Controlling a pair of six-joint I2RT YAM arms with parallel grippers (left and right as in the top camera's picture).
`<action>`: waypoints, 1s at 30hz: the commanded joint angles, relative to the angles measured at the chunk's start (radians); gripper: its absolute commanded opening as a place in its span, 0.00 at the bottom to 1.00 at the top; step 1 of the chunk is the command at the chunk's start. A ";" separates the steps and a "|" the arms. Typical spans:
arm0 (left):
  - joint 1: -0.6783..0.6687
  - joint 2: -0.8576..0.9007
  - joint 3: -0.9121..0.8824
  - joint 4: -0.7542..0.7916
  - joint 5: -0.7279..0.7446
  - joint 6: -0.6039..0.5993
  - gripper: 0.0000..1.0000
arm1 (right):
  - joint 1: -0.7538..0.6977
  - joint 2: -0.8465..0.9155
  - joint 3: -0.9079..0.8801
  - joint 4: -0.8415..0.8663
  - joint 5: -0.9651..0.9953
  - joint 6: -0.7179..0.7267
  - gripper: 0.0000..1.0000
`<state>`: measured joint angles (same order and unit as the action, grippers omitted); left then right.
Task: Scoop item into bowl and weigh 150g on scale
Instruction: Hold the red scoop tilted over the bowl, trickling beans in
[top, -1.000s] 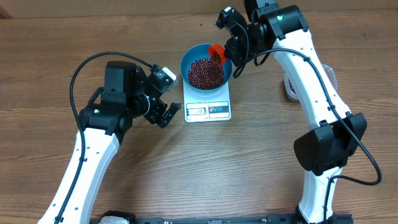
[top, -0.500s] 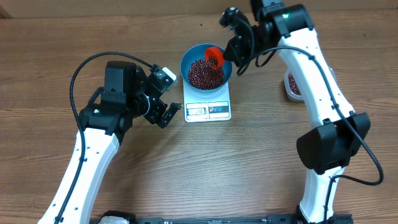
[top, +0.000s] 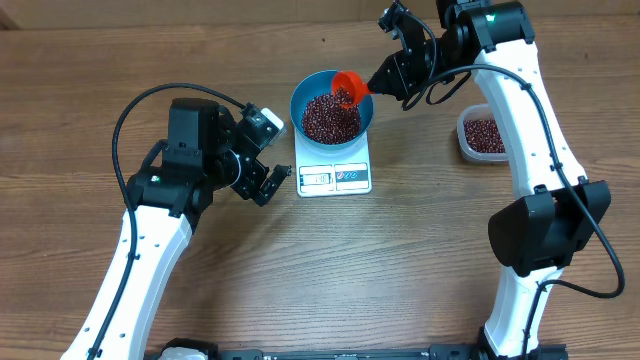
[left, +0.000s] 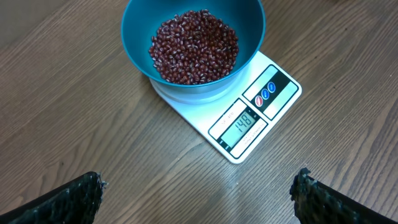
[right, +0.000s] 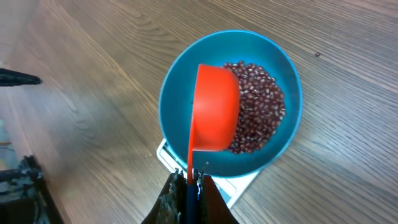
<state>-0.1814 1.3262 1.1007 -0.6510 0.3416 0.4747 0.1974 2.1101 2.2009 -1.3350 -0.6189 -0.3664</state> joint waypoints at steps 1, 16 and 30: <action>0.004 0.005 0.022 0.000 0.017 0.012 1.00 | -0.017 -0.022 0.039 0.000 -0.068 0.003 0.04; 0.004 0.005 0.022 0.000 0.017 0.012 0.99 | -0.037 -0.029 0.039 -0.002 -0.082 0.003 0.04; 0.004 0.005 0.022 0.001 0.017 0.011 0.99 | -0.037 -0.029 0.039 -0.002 -0.082 0.003 0.04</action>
<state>-0.1814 1.3262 1.1007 -0.6510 0.3416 0.4747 0.1631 2.1101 2.2009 -1.3365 -0.6773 -0.3668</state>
